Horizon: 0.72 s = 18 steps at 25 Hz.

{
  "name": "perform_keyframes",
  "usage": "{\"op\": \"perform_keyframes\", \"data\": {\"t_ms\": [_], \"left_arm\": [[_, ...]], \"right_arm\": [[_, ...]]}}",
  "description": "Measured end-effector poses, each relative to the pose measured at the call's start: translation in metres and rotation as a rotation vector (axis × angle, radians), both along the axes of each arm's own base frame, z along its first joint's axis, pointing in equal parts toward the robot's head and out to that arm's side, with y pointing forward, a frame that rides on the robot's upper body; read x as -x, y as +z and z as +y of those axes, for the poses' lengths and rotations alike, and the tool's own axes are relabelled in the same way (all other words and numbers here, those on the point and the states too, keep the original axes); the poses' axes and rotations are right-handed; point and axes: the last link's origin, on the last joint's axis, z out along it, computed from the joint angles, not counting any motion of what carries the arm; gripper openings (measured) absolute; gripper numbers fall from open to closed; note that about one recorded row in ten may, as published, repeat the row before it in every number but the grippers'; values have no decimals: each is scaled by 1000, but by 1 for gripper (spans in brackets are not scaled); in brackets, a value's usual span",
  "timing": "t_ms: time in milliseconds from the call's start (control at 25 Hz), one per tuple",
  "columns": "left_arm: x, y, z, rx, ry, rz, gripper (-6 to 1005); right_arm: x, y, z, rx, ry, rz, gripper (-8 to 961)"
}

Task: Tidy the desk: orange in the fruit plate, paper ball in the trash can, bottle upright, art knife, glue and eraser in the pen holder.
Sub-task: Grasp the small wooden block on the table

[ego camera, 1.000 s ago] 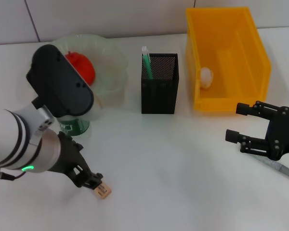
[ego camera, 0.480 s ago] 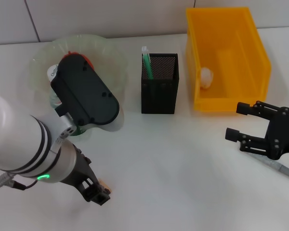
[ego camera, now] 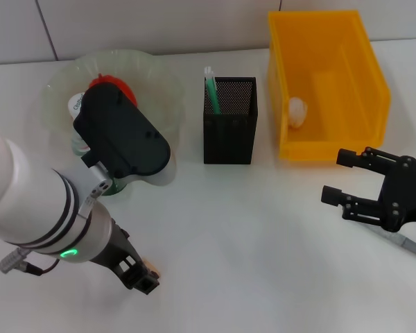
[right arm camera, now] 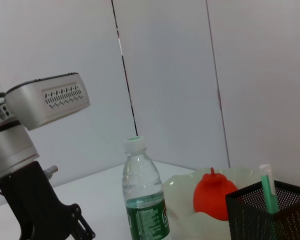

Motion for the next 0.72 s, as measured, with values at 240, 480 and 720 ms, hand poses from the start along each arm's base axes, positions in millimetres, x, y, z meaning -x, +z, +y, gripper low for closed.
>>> {"op": "perform_keyframes", "data": {"t_ms": [240, 480, 720], "left_arm": [[4, -11, 0, 2, 4, -12, 786], [4, -12, -1, 1, 1, -15, 783], [2, -13, -1, 10, -8, -9, 781]], "right_arm": [[0, -1, 2, 0, -1, 7, 763], [0, -2, 3, -1, -4, 7, 763], [1, -2, 4, 0, -5, 7, 763]]}}
